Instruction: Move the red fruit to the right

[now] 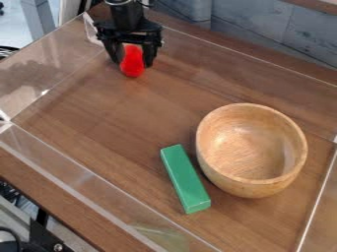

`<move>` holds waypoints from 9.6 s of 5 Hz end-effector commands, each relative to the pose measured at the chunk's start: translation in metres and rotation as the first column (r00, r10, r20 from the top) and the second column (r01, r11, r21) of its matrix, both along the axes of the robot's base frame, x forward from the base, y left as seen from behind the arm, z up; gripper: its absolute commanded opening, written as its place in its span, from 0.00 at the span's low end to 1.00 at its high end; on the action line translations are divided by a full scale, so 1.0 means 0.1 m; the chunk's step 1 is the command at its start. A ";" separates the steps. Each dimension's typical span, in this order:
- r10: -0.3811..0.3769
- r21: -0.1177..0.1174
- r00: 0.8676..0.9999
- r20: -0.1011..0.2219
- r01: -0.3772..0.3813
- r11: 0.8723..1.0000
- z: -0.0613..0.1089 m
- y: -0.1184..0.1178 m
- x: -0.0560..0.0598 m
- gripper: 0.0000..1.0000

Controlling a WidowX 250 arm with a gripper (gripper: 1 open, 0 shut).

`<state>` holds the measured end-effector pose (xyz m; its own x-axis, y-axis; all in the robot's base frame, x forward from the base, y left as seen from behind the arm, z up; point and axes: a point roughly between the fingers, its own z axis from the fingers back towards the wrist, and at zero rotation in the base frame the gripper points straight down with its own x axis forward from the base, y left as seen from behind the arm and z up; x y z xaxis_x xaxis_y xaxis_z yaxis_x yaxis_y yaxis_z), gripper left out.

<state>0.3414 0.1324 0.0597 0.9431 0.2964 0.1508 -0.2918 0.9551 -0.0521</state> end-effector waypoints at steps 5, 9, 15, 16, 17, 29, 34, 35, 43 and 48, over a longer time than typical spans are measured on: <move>0.046 0.003 0.998 0.032 -0.046 0.999 0.17 0.15 0.11 1.00; -0.008 0.047 0.999 0.045 0.005 0.999 0.29 -0.13 0.36 0.00; -0.358 0.066 0.933 0.028 0.355 0.932 0.21 -1.87 0.31 0.00; -0.365 0.072 0.931 0.011 0.364 0.929 0.14 -1.89 0.33 0.00; -0.368 0.080 0.930 -0.001 0.367 0.927 0.12 -1.89 0.35 1.00; -0.248 0.122 0.962 0.112 0.234 0.964 0.62 -1.41 0.12 0.00; 0.050 0.155 0.999 0.016 -0.052 0.987 0.27 0.27 0.09 0.00; 0.066 0.134 0.998 -0.002 -0.066 0.989 0.15 0.39 0.13 0.00; 0.089 -0.063 0.991 -0.102 -0.096 0.993 0.09 0.58 0.03 1.00; 0.003 -0.085 0.998 -0.059 -0.008 0.996 0.37 0.29 0.15 0.00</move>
<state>0.3471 0.1552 0.0600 0.9472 0.3185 -0.0380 -0.3207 0.9380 -0.1315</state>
